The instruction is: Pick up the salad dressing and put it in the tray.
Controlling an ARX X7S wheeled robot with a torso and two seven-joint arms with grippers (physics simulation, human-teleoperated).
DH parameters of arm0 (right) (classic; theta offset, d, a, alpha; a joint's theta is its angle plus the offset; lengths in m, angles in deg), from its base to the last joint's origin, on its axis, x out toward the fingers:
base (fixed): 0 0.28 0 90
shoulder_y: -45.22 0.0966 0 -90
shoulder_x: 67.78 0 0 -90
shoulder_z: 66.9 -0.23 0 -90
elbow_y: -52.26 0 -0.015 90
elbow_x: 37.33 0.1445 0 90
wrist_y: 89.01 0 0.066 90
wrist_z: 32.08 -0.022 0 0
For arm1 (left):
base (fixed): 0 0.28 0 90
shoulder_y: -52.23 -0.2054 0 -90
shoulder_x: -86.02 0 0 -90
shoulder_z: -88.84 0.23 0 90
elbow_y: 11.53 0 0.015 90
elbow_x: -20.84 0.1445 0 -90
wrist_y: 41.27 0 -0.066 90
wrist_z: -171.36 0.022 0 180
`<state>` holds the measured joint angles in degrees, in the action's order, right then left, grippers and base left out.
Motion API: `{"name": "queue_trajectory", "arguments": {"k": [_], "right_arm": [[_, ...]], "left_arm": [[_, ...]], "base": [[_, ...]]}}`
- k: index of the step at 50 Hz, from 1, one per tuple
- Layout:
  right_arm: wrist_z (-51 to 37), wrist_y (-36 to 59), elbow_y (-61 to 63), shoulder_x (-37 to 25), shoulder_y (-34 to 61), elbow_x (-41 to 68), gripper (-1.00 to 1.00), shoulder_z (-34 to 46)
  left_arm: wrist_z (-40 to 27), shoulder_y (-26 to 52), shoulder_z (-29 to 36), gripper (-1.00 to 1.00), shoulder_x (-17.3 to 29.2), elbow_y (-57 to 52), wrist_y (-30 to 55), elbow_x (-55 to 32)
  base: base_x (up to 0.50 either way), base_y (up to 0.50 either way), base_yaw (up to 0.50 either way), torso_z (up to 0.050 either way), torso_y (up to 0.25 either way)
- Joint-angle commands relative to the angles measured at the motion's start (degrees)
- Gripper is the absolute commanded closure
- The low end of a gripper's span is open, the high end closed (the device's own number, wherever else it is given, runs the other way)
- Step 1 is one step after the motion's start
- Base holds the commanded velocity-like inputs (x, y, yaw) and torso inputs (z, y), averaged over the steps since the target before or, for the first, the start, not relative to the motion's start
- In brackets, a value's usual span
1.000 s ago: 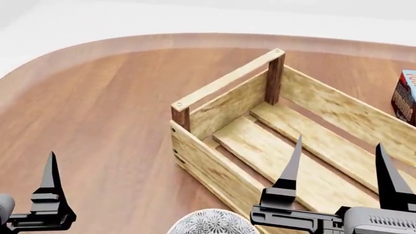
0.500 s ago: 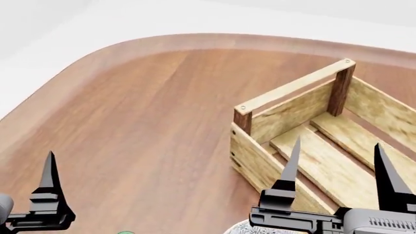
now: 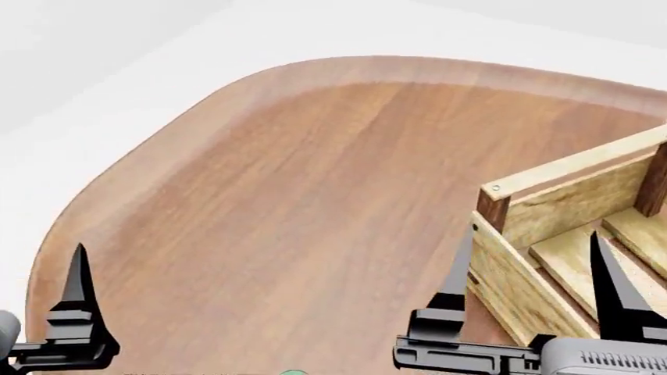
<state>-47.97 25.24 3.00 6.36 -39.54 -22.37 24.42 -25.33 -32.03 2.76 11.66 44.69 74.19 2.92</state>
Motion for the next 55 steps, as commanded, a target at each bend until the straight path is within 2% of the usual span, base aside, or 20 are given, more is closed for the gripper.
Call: {"name": "queue_trajectory", "arguments": {"k": [1, 7, 13, 16, 19, 25, 26, 30, 55], "right_arm": [[-0.1, -0.2, -0.2, -0.7, 0.1, -0.5, -1.00, 1.0], [1.3, 1.4, -0.2, -0.6, 0.6, 4.2, -1.00, -0.6], [2.4, 3.5, 0.8, -3.0, 0.0, 3.6, -1.00, 1.2], [4.5, 6.3, 1.9, -4.9, -0.5, 6.9, -1.00, 0.6], [7.4, 2.3, 0.8, -7.8, -2.9, 3.1, -1.00, 3.6], [12.7, 2.5, 0.2, -10.5, -5.0, 7.5, -1.00, 3.6], [16.1, 3.0, -0.2, -11.3, -5.8, 11.8, -1.00, 3.4], [18.2, 5.0, 0.0, -13.5, -6.6, 12.9, -1.00, 4.6], [24.2, 5.5, 1.5, -18.3, -10.1, 15.6, -1.00, 7.2]], "left_arm": [[-0.2, 0.2, 0.1, -1.00, 0.3, 0.1, -0.1, -0.2], [-0.3, 0.2, 0.2, -1.00, 0.4, 0.0, 0.0, -0.3], [-0.4, 0.0, 0.2, -1.00, 0.5, 0.1, -0.2, -0.5], [-0.4, 0.0, 0.2, -1.00, 0.5, 0.2, -0.2, -0.6], [-0.5, 0.0, 0.3, -1.00, 0.5, 0.3, -0.3, -0.6], [-0.6, -0.3, 0.4, -1.00, 0.6, 0.3, -0.5, -0.6], [-0.6, -0.3, 0.5, -1.00, 0.6, 0.4, -0.6, -0.6], [-0.6, -0.3, 0.5, -1.00, 0.7, 0.7, -0.5, -0.8], [-1.2, -0.4, 1.0, -1.00, 1.2, 0.8, -0.9, -1.1]], "base": [[0.00, 0.00, 0.50, 0.000, 0.000], [-0.08, 0.15, 0.08, 0.000, 0.000], [0.00, 0.00, 0.00, 0.000, 0.000], [0.00, 0.00, 0.00, 0.000, 0.000], [0.00, 0.00, 0.00, 0.000, 0.000], [0.00, 0.00, 0.00, 0.000, 0.000], [0.00, 0.00, 0.00, 0.000, 0.000], [0.00, 0.00, 0.00, 0.000, 0.000], [0.00, 0.00, 0.00, 0.000, 0.000]]}}
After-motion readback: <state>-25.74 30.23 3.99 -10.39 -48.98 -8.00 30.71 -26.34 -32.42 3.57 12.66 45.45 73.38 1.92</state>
